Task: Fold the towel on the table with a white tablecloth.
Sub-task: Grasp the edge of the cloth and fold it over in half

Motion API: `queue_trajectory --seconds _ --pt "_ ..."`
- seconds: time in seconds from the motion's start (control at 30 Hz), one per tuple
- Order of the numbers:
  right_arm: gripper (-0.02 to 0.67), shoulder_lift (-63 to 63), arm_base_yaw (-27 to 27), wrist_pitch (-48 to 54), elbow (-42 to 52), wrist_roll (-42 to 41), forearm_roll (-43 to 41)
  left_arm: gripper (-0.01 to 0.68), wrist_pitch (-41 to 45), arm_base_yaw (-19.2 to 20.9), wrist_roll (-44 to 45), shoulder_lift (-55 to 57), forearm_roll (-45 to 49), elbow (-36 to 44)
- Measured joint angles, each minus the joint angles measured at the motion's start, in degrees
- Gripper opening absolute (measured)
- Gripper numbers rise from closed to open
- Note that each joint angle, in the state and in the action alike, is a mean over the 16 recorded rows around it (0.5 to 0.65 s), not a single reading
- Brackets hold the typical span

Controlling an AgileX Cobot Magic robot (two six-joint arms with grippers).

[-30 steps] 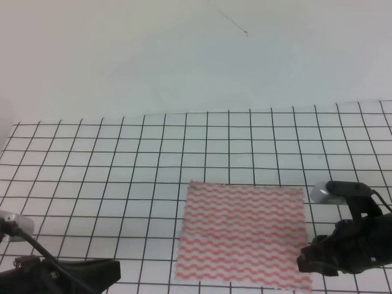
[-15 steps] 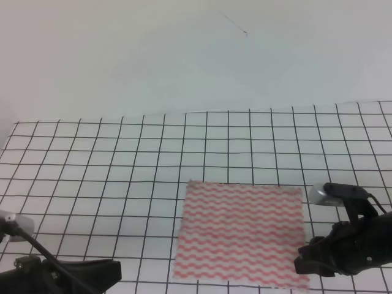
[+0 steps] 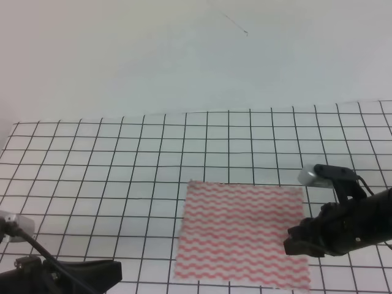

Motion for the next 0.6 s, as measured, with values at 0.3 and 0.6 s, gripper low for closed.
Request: queue_trajectory --seconds 0.3,0.6 --pt "0.144 -2.93 0.01 6.9 -0.96 -1.17 -8.18 0.091 -0.07 0.0 0.17 0.0 0.73 0.0" --pt "0.2 -6.76 2.51 13.02 -1.21 -2.57 -23.01 0.091 0.34 0.0 0.42 0.0 3.87 -0.43"
